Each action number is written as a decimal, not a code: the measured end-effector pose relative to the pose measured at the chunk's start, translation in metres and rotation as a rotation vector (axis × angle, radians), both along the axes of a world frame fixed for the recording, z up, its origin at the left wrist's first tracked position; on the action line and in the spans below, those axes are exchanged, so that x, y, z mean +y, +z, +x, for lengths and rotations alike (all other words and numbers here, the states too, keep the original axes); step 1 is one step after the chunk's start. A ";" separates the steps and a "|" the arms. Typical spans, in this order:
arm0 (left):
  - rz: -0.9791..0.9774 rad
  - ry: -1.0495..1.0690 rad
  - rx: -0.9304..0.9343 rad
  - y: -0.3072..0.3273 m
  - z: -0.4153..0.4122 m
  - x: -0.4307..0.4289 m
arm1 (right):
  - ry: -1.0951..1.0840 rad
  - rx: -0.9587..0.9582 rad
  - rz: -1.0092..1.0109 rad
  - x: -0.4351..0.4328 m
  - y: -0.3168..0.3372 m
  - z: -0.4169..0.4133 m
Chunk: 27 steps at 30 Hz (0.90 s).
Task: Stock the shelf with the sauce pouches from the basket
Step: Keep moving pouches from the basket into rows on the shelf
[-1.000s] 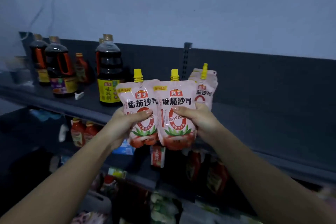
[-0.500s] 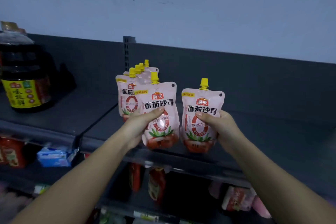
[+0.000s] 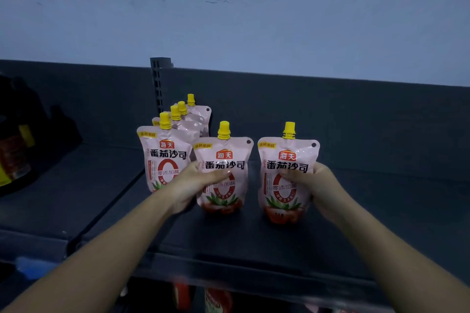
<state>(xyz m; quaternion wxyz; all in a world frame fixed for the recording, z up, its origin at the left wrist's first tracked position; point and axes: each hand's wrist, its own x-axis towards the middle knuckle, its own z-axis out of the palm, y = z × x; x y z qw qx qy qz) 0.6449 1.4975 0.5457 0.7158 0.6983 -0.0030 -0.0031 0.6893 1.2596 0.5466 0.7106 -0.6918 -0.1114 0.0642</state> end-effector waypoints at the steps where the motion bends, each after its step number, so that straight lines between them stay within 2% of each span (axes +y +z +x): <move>1: 0.019 -0.010 -0.005 0.000 0.001 0.004 | -0.004 -0.003 -0.010 0.003 -0.001 0.006; 10: 0.087 -0.073 0.026 -0.001 0.006 0.015 | 0.001 -0.046 -0.032 0.018 -0.002 0.041; 15: 0.223 -0.083 0.109 -0.003 0.008 0.014 | 0.204 -0.023 -0.344 -0.002 -0.003 0.047; 22: 0.092 0.123 -0.012 -0.011 0.042 -0.026 | 0.120 -0.099 -0.385 -0.019 -0.001 0.071; 27: 0.008 0.180 -0.006 -0.008 0.086 -0.038 | -0.022 -0.109 -0.338 -0.041 -0.004 0.090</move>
